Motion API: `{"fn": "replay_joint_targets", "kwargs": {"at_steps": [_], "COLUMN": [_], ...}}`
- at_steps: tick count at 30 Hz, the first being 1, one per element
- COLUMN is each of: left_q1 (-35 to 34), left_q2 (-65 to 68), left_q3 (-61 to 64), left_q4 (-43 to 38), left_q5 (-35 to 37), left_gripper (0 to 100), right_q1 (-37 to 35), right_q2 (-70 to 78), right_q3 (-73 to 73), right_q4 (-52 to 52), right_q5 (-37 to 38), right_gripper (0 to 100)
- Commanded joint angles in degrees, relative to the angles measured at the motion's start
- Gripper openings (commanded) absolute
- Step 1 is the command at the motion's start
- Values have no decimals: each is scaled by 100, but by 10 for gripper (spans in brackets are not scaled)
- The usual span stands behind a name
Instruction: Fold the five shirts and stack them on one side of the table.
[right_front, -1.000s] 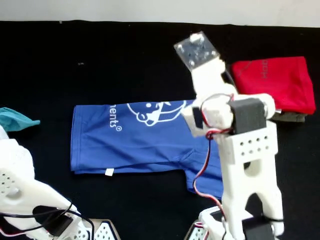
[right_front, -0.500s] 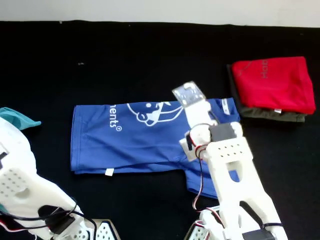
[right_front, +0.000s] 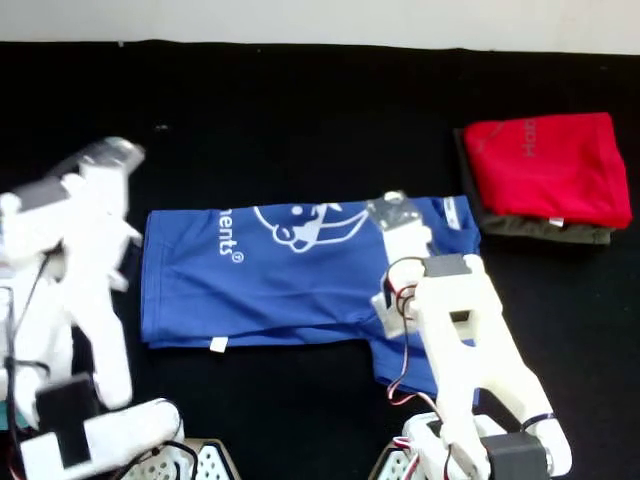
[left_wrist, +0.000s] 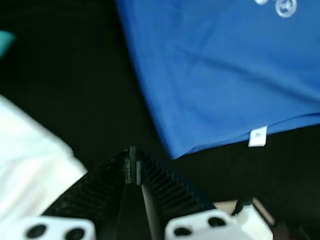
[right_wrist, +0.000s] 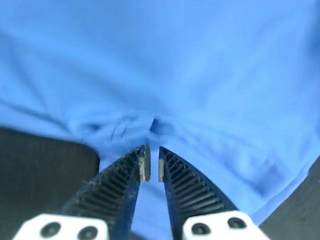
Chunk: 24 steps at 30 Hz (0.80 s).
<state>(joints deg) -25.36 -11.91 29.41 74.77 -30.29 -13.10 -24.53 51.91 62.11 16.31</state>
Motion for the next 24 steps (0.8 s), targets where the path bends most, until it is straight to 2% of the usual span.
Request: {"fn": "replay_joint_targets", "kwargs": {"at_steps": [1, 4, 7, 12, 16, 20, 24], "left_q1": [338, 444, 444, 435, 435, 418, 268], "left_q2": [-558, -576, -629, -629, -602, -593, -585], "left_q3": [1631, 2589, 3090, 3090, 3108, 3108, 3073], "left_q4": [-1477, -2497, -3077, -3095, -3095, -3103, -3103], "left_q5": [273, 290, 290, 299, 299, 299, 281], "left_gripper": [9, 9, 9, 10, 10, 11, 11], "right_q1": [31, 31, 40, 75, 75, 48, 48], "right_q2": [4, 4, 4, 13, 75, 92, 92], "right_q3": [-92, -119, -180, -901, -1086, -567, 119], "right_q4": [611, 1033, 1297, 1226, 453, -505, -945], "right_q5": [-9, 325, 738, 659, -62, -141, 26], "right_gripper": [46, 46, 46, 46, 46, 46, 46]}}
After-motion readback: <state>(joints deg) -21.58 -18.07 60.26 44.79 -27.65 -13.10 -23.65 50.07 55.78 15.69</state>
